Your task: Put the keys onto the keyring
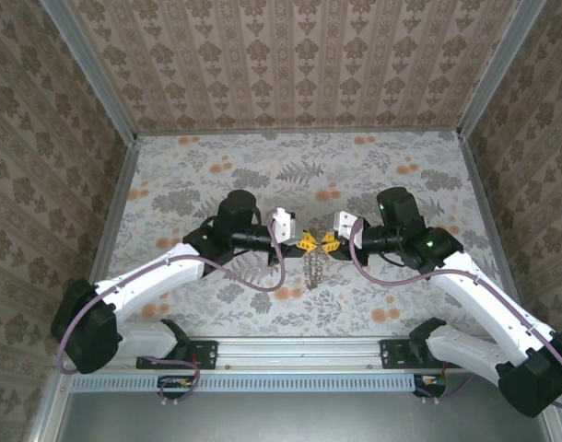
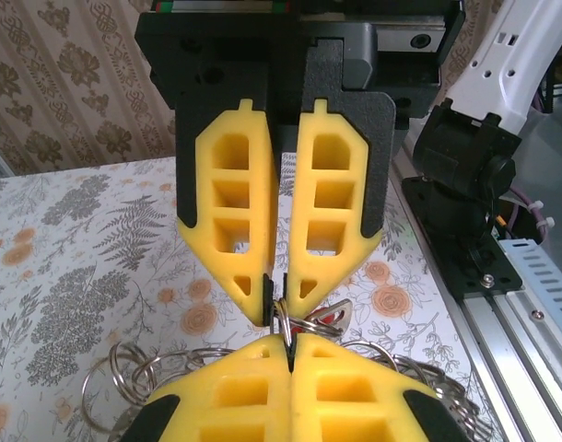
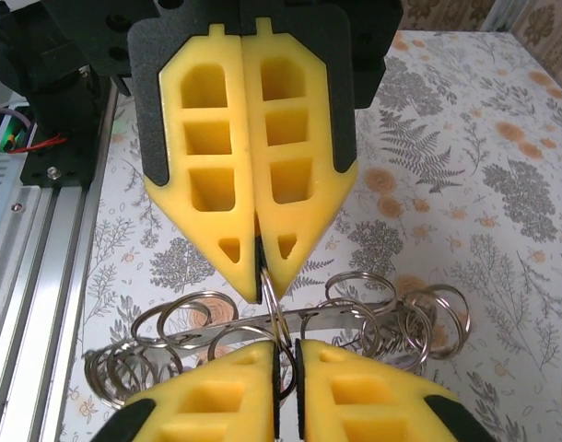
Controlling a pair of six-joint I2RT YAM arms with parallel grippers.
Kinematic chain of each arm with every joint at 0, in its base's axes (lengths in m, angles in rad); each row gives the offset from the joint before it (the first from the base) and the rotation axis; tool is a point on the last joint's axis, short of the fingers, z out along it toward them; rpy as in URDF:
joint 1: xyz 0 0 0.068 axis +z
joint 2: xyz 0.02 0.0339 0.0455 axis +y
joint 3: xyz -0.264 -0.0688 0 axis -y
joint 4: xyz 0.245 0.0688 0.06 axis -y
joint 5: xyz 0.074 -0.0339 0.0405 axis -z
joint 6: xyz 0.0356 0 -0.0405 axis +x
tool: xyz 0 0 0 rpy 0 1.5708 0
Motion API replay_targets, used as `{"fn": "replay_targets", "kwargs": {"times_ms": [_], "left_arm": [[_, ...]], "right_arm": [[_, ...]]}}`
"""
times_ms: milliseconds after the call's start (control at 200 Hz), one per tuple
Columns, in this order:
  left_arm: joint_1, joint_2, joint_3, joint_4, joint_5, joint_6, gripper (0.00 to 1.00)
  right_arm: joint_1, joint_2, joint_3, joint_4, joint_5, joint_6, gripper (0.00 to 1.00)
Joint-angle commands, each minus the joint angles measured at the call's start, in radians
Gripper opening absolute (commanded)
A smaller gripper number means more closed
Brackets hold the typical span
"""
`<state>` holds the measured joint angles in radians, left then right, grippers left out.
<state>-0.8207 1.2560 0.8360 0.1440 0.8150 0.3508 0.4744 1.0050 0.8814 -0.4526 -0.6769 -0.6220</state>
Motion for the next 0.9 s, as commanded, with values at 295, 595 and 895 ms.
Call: {"fn": "replay_targets", "kwargs": {"times_ms": [295, 595, 895], "left_arm": [[0.002, -0.034, -0.062, 0.248, 0.033, -0.087, 0.0], [-0.023, 0.012, -0.123, 0.431, 0.006, -0.159, 0.0], [-0.016, -0.012, -0.137, 0.367, -0.078, -0.15, 0.0]], "right_arm": [[-0.006, 0.031, -0.039, 0.046, -0.095, 0.057, 0.18], [-0.005, 0.057, -0.04, 0.19, -0.163, 0.147, 0.18], [-0.01, 0.039, -0.022, 0.12, -0.119, 0.096, 0.0]]}}
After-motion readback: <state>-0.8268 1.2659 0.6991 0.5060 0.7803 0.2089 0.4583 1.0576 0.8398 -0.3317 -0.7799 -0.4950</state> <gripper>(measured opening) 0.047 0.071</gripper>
